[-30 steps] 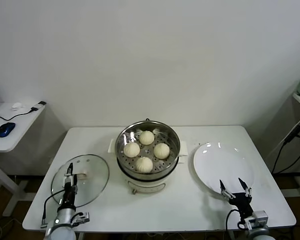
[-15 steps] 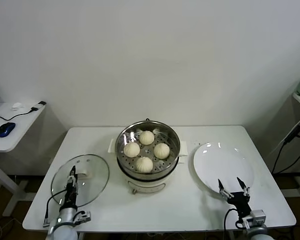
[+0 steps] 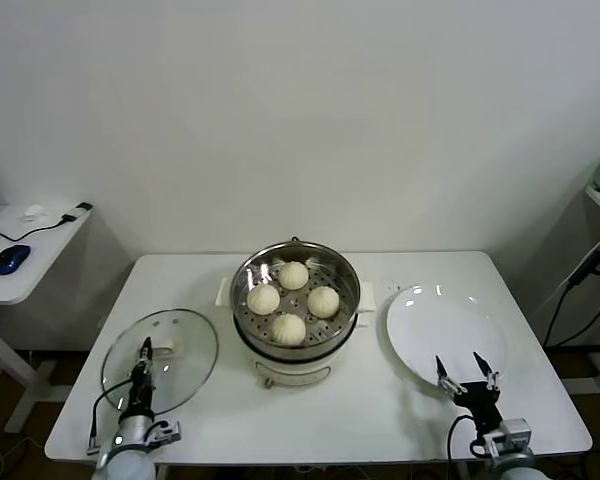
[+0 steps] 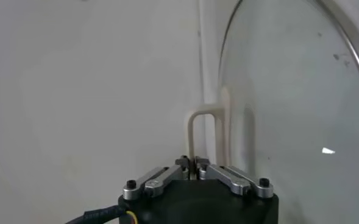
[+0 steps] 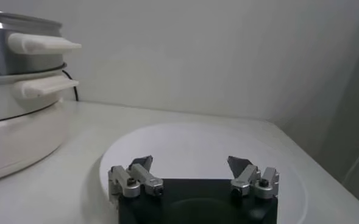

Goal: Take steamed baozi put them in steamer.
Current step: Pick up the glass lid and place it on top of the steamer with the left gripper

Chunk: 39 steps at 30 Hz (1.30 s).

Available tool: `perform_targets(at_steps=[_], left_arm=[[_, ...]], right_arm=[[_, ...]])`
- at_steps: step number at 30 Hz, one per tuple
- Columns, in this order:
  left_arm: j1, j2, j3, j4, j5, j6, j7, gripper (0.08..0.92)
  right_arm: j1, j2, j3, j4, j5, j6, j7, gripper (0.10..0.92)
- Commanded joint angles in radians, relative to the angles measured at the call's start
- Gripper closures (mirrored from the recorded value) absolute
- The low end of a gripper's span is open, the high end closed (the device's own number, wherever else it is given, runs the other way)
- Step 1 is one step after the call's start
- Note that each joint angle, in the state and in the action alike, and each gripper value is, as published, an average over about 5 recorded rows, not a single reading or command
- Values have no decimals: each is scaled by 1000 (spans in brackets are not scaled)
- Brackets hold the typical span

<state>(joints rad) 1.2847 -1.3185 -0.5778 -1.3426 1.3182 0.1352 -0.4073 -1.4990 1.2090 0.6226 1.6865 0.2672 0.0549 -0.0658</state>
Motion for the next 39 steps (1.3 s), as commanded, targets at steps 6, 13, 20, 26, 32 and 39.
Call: perform_targets(at_steps=[6,13,20,26,32,39], left_arm=[[149,166,-49,-520,-223,-6,242,858],[146,267,-20,-809,-307,237,488,858],[-16,262,219,-872,-177,471,622,858],[-129,162,463,-836,-7,616,705,858],[-218,25,594,-765,136,650,751,858],[-267,-90,659,-660,228,650,748,858]], right_arm=[[-7,-13,17,27,-4,-18,7,203],[-1,-18,20,53,-45,-58,36,203],[-1,-27,12,69,-65,-75,43,203],[1,-39,-5,77,-62,-58,37,203],[2,-45,-22,56,-65,-16,28,203],[6,-50,-23,9,-65,42,12,203]])
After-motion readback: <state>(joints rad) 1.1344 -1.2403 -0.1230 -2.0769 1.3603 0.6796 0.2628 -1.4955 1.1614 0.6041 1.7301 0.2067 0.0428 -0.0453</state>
